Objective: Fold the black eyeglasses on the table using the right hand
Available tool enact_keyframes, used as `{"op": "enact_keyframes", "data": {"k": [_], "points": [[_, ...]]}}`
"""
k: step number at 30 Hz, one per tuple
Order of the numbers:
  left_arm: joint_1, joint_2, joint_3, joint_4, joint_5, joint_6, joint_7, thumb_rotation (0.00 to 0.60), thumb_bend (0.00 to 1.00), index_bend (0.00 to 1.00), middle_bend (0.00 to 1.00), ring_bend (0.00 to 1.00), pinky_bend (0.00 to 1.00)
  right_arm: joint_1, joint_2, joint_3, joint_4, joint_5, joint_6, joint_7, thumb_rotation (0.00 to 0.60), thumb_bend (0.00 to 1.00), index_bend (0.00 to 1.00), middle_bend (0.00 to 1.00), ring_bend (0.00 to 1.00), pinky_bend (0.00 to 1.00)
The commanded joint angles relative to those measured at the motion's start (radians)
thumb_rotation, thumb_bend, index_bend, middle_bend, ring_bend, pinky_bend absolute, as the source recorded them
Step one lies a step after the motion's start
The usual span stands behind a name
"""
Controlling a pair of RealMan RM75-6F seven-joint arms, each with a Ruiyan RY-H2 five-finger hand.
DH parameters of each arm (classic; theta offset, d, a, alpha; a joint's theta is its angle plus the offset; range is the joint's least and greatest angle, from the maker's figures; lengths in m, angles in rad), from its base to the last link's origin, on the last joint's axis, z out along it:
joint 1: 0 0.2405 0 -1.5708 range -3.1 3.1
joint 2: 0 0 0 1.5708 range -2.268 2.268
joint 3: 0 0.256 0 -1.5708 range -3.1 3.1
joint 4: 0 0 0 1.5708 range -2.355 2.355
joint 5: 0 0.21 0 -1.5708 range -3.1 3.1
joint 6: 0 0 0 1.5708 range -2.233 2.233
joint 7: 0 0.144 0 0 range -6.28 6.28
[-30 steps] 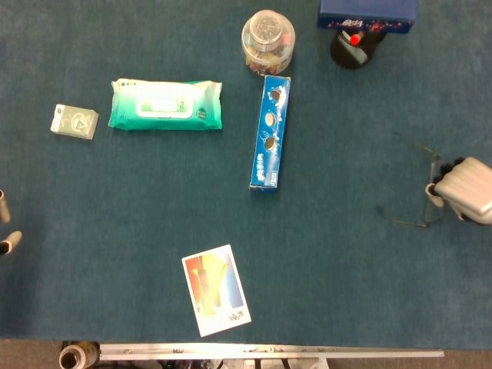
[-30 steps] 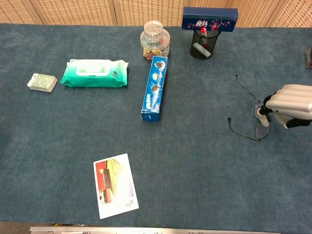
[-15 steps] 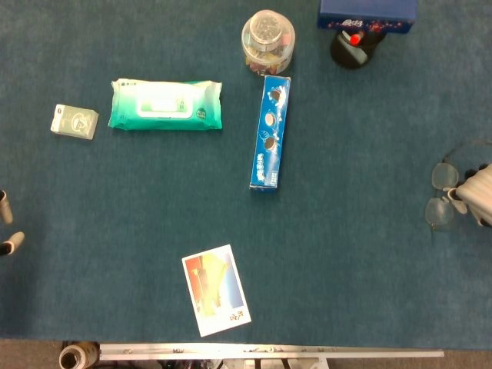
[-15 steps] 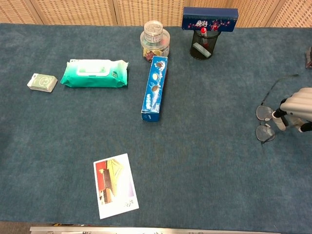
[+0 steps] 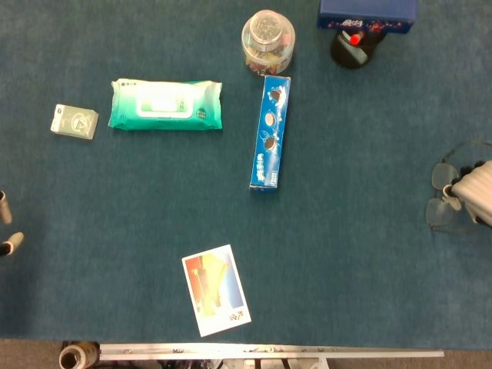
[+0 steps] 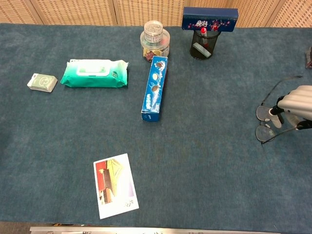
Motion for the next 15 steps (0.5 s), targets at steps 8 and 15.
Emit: {"op": "enact_keyframes", "data": {"k": [8, 15], "points": [[-0.005, 0.008, -0.005, -0.013, 0.008, 0.003, 0.008, 0.6, 0.05, 0.62, 0.85, 1.0, 0.98, -0.03, 0.035, 0.031, -0.054, -0.038, 0.113, 0.034, 0.6, 1.0, 0.5, 0.5, 0.31, 0.37], [-0.011, 0.016, -0.009, -0.024, 0.01, 0.003, 0.014, 0.6, 0.05, 0.62, 0.85, 1.0, 0.98, -0.054, 0.044, 0.057, -0.07, -0.109, 0.227, 0.089, 0.6, 0.97, 0.5, 0.5, 0.31, 0.37]]}}
